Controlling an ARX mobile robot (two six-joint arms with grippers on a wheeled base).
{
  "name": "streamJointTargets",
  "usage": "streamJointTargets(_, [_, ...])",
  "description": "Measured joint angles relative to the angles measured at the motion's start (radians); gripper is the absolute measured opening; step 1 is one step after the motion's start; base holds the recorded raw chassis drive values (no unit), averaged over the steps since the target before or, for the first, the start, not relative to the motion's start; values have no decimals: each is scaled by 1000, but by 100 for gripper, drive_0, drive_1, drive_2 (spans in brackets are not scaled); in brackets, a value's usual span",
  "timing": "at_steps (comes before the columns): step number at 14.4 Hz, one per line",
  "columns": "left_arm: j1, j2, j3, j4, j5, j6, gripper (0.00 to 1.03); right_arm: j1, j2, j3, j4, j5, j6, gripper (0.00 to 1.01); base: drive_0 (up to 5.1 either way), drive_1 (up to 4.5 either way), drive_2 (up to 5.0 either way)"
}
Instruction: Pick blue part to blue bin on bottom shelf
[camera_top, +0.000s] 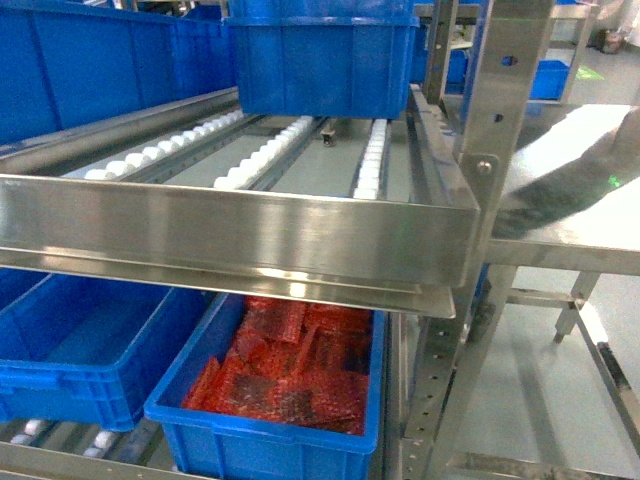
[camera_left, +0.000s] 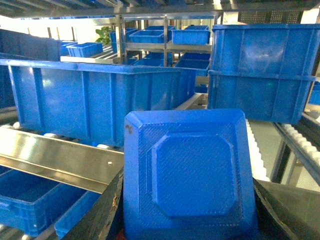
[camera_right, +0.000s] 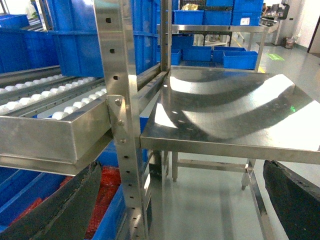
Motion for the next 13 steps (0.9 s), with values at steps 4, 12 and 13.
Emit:
streamJointTargets(4, [0, 0, 0, 0, 0, 0, 44, 0, 0, 0, 2, 0, 0, 98, -490, 331, 152])
streamJointTargets(12, [0, 0, 0, 1, 0, 0, 44, 0, 0, 0, -2, 0, 0, 98, -487, 334, 155])
streamJointTargets(13, [0, 0, 0, 0, 0, 0, 44, 0, 0, 0, 0, 1, 0, 98, -488, 333, 154])
